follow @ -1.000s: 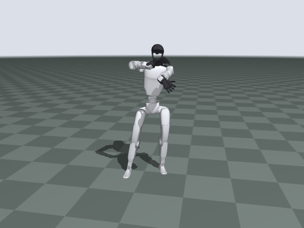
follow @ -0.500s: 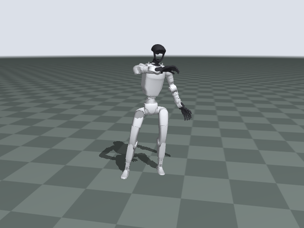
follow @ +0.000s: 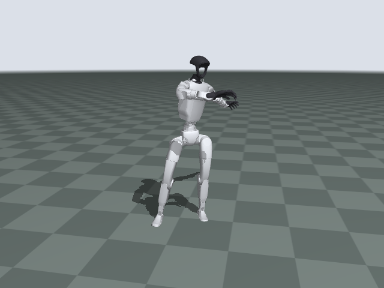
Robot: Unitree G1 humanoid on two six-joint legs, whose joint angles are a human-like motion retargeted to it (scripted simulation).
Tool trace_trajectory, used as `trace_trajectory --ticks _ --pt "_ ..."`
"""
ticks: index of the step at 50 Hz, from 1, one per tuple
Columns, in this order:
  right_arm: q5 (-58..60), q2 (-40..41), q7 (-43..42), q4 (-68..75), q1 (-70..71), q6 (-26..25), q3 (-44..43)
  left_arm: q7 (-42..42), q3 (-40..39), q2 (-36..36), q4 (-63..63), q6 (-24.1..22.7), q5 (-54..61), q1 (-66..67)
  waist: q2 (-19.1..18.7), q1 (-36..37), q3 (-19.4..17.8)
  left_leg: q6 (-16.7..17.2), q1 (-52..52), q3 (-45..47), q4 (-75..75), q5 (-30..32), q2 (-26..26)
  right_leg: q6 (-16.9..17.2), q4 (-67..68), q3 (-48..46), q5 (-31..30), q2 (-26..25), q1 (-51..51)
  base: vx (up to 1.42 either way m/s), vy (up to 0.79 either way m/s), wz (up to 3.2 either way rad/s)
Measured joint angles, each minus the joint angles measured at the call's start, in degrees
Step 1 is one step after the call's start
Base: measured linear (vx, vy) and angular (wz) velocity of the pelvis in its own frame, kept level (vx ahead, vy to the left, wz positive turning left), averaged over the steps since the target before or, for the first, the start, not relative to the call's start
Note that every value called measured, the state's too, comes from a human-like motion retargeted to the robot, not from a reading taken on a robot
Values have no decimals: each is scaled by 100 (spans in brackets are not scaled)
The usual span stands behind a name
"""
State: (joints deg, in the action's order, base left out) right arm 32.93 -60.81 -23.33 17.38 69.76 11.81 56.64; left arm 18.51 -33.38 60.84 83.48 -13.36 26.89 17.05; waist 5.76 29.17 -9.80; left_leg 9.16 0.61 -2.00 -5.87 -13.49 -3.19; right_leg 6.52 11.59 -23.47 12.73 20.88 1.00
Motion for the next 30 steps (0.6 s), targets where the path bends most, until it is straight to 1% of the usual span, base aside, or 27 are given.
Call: trace_trajectory --ticks 2,5,8,11,12,13,14,17,20,24,27,30 --pt "196 236 -168 12 91 -34 66 624 426 -518 37 -60 99 -497 23 -174 -3 -19 -15 56 -32 -32 0 -12 15 73 7 2 19 -3 -1 -28" --pt "490 633 -418 43 271 -83 194 1549 1233 -1521 222 -159 292 -1403 63 -531 -11 -53 -43 130 -78 -75 1 -38 39 179 19 1 40 -4 -1 -27" --pt "699 1051 -618 116 453 -141 329 2233 2114 -2762 379 -318 813 -2485 129 -979 -8 -100 -74 184 -110 -103 5 -74 59 265 25 -6 50 -5 0 -23" --pt "830 1471 -822 229 608 -237 476 2782 2910 -4028 222 -665 1540 -3630 244 -1476 45 -143 -97 228 -127 -117 12 -97 67 332 27 -17 62 -6 0 -21" --pt "838 1582 -867 264 669 -322 544 3026 3113 -4426 123 -653 1711 -4043 291 -1632 75 -153 -91 243 -131 -112 11 -87 56 343 18 -17 73 -6 0 -20" --pt "790 1594 -843 275 785 -484 667 3406 3240 -4835 56 -320 1766 -4553 322 -1735 88 -172 -58 255 -138 -87 -3 -45 16 333 -15 -4 92 -7 0 -20" --pt "785 1625 -896 280 891 -571 775 3685 3369 -5195 -86 -248 1860 -5028 349 -1858 108 -208 -41 272 -145 -78 -13 -23 -15 338 -38 1 103 -6 1 -20" --pt "871 1719 -1243 311 1163 -700 1046 4279 3626 -6042 -469 -462 2107 -6391 400 -2222 202 -268 -20 331 -160 -75 -10 30 -102 373 -94 -17 116 -4 0 -22" --pt "915 1748 -1592 365 1388 -795 1237 4778 3625 -6534 -455 -611 2336 -7745 412 -2495 317 -280 1 401 -168 -75 11 98 -210 420 -161 -57 133 -2 0 -26" --pt "804 1720 -1811 442 1660 -836 1369 5129 3505 -6763 -229 -718 2651 -9162 395 -2708 417 -300 19 512 -190 -95 40 163 -313 522 -230 -107 173 0 0 -28" --pt "711 1677 -1824 487 1800 -832 1430 5077 3545 -6813 -188 -723 2665 -9665 371 -2785 492 -333 27 583 -229 -132 53 173 -330 605 -251 -129 209 2 0 -24" --pt "627 1569 -1787 520 1975 -795 1528 4962 3689 -6841 -190 -708 2628 -9806 354 -2784 463 -380 19 624 -274 -163 47 173 -319 657 -254 -125 215 0 0 0"
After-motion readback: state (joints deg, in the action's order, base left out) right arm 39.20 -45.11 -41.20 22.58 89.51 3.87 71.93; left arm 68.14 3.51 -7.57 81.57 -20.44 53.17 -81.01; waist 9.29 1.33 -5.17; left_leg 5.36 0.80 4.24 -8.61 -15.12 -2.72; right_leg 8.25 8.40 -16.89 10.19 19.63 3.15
